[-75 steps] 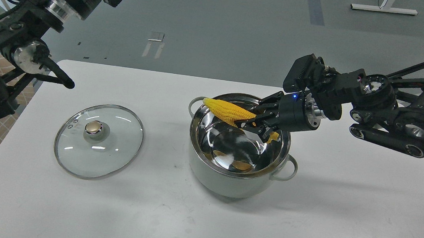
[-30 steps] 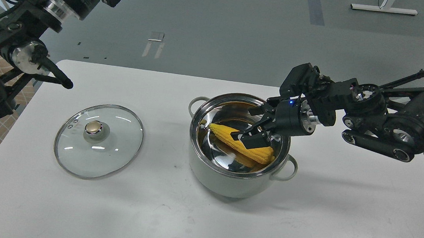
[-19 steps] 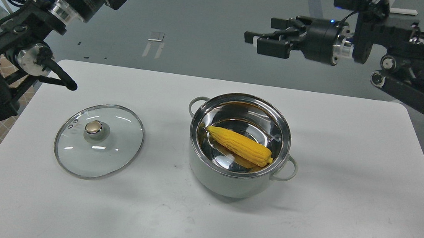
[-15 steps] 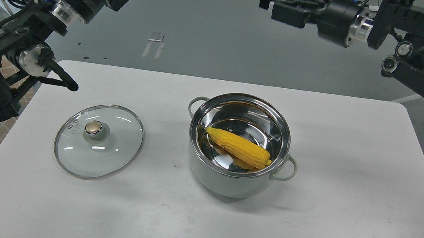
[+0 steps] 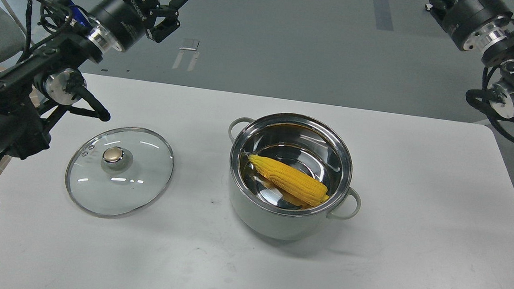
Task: Open pot and put corn in
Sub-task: 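Open the right gripper and withdraw it up from the pot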
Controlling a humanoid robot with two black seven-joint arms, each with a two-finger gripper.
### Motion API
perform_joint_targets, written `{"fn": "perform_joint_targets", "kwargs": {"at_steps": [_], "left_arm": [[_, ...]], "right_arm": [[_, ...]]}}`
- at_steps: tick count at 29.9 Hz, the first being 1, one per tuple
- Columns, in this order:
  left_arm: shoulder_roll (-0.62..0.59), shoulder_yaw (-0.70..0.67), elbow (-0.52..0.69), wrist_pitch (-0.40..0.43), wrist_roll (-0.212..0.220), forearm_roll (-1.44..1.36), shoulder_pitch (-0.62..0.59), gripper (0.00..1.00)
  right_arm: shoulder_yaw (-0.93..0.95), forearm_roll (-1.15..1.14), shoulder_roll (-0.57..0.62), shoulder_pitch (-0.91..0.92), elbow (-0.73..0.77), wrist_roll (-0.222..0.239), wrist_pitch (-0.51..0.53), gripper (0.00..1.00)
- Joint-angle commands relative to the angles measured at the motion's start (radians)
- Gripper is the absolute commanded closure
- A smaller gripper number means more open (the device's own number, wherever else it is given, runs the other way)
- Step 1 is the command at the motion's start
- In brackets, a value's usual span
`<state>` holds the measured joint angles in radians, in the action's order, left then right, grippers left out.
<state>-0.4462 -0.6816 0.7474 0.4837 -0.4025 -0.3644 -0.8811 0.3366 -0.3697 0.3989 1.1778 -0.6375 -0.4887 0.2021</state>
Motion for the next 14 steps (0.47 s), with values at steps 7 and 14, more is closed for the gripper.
{"fn": "perform_joint_targets", "kwargs": {"at_steps": [7, 14], "left_arm": [[0.161, -0.044, -0.172, 0.005, -0.086, -0.005, 0.036, 0.02], [0.201, -0.033, -0.198, 0.005, -0.086, -0.015, 0.037, 0.02]], "right_arm": [[0.156, 0.094, -0.052, -0.132, 0.039, 0.0, 0.08, 0.0], [0.179, 0.094, -0.055, -0.159, 0.035, 0.0, 0.074, 0.0]]}}
